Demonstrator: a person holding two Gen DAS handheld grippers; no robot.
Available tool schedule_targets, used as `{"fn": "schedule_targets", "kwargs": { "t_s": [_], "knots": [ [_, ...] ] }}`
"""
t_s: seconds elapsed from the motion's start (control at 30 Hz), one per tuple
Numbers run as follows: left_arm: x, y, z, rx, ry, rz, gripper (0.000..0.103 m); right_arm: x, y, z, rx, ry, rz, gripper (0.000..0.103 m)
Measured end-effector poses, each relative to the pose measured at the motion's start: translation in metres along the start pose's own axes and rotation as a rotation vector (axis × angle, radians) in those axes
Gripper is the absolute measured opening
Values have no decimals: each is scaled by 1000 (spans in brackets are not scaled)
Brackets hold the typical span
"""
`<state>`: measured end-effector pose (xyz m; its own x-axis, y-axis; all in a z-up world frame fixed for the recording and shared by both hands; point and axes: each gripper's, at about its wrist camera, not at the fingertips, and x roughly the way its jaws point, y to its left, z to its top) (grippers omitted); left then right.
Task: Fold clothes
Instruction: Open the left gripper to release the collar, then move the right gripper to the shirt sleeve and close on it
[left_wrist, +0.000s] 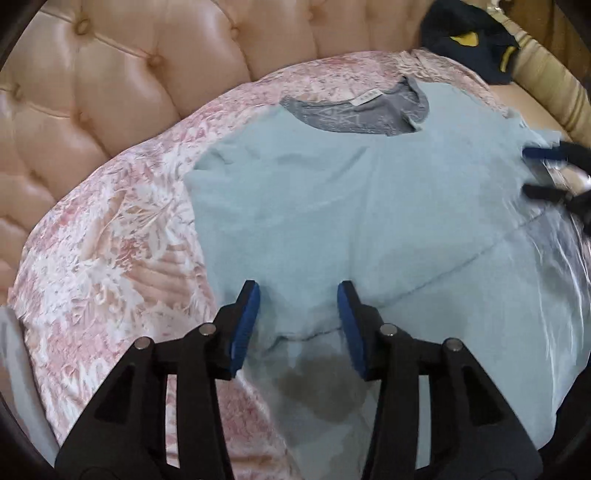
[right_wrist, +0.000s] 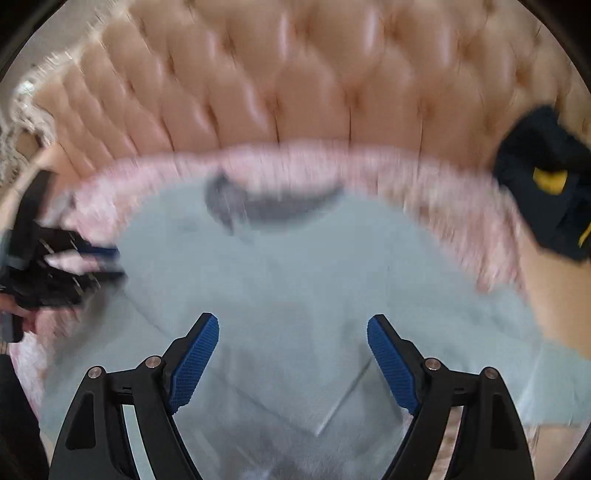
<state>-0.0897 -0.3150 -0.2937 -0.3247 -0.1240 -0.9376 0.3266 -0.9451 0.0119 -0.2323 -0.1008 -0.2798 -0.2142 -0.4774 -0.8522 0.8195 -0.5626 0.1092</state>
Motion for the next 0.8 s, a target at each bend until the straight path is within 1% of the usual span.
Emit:
{"fn": "schedule_targets", "kwargs": {
  "t_s": [0.03,0.07,0.1,0.13,0.17,0.23,0.27,0.3,0.33,0.37,0.4,0.43,0.47,0.53,0.57,0.6,0.63,0.67,0.7,0.77,0.8],
  "knots": [
    [-7,0,0,-18,2,5,49,8,0,-2,2,30,-14,84],
    [-18,-2,-1,-32,-11,8,49,14,1,-4,8,56,-27,84],
    [-28,-4,-2,-47,-25,11,49,11,-2,-7,38,52,-35,84],
    [-41,-7,-6,-68,-58,3,49,6,-4,-9,72,41,-44,84],
    [-58,-11,-11,-96,-114,-18,50,-14,-7,-14,126,-16,-62,84],
    [-90,-21,-23,-144,-218,-55,60,-53,-15,-25,238,-127,-95,84],
    [-99,-29,-26,-152,-254,-65,67,-73,-18,-44,309,-168,-96,87],
    [-104,-40,-27,-151,-276,-77,68,-93,-22,-62,381,-209,-97,95],
    [-107,-52,-28,-146,-287,-91,68,-112,-26,-81,452,-249,-98,100],
    [-109,-65,-30,-142,-296,-109,68,-131,-29,-101,518,-286,-94,102],
    [-110,-81,-32,-129,-305,-133,68,-143,-29,-124,558,-298,-59,102],
    [-108,-98,-33,-102,-309,-151,68,-153,-31,-146,602,-297,-31,102],
    [-104,-114,-33,-61,-310,-153,68,-162,-33,-163,640,-294,-15,102],
    [-93,-147,-33,27,-309,-143,53,-181,-47,-197,710,-315,15,102],
    [-87,-159,-31,50,-297,-138,37,-189,-56,-208,744,-329,17,102],
    [-81,-171,-28,73,-285,-133,31,-193,-72,-214,785,-352,27,102],
    [-74,-177,-25,70,-270,-130,31,-198,-87,-220,826,-376,36,102],
    [-66,-178,-21,41,-252,-130,26,-202,-103,-226,867,-400,46,102],
    [-58,-178,-16,11,-235,-130,25,-206,-120,-231,908,-422,53,102],
    [-48,-172,-12,-46,-209,-112,25,-202,-160,-229,989,-447,38,102],
    [-49,-165,-13,-79,-215,-101,25,-199,-180,-227,1027,-461,34,102]
  ]
}}
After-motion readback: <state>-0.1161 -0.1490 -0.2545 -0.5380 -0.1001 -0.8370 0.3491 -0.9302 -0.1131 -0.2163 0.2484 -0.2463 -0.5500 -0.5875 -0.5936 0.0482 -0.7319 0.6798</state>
